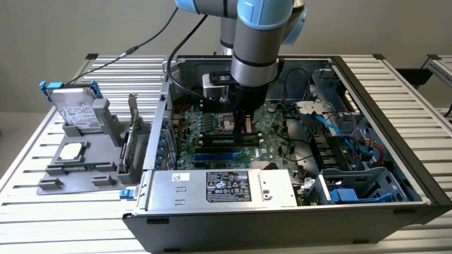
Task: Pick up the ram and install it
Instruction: 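Insert the ram into the slot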
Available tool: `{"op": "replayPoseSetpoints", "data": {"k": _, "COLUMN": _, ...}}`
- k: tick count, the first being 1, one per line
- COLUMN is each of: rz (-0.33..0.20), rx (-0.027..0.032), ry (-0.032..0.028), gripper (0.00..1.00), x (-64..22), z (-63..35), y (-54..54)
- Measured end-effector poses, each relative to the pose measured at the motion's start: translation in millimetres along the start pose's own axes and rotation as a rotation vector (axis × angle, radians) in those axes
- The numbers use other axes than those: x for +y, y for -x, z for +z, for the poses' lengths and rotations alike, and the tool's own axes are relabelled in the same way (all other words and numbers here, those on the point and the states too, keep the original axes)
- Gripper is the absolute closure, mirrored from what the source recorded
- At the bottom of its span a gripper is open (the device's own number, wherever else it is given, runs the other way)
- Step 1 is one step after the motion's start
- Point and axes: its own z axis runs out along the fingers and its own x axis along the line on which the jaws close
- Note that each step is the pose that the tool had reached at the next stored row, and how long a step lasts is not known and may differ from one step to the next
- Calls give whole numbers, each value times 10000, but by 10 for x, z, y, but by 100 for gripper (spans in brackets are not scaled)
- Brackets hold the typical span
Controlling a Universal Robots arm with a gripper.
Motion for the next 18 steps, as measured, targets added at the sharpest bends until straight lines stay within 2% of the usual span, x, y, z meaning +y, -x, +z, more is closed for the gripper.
{"op": "replayPoseSetpoints", "data": {"k": 2, "rz": 0, "rx": -1, "ry": 0, "gripper": 61, "x": 0, "z": -1, "y": 0}}
{"op": "replayPoseSetpoints", "data": {"k": 4, "rz": 0, "rx": -2, "ry": -1, "gripper": 61, "x": 1, "z": -22, "y": 1}}
{"op": "replayPoseSetpoints", "data": {"k": 5, "rz": 1, "rx": -1, "ry": 0, "gripper": 54, "x": 2, "z": -43, "y": 1}}
{"op": "replayPoseSetpoints", "data": {"k": 13, "rz": 0, "rx": -1, "ry": 4, "gripper": 54, "x": 26, "z": -347, "y": 8}}
{"op": "replayPoseSetpoints", "data": {"k": 16, "rz": -1, "rx": -3, "ry": 4, "gripper": 56, "x": 28, "z": -361, "y": 9}}
{"op": "replayPoseSetpoints", "data": {"k": 18, "rz": 0, "rx": -4, "ry": 3, "gripper": 69, "x": 28, "z": -360, "y": 9}}
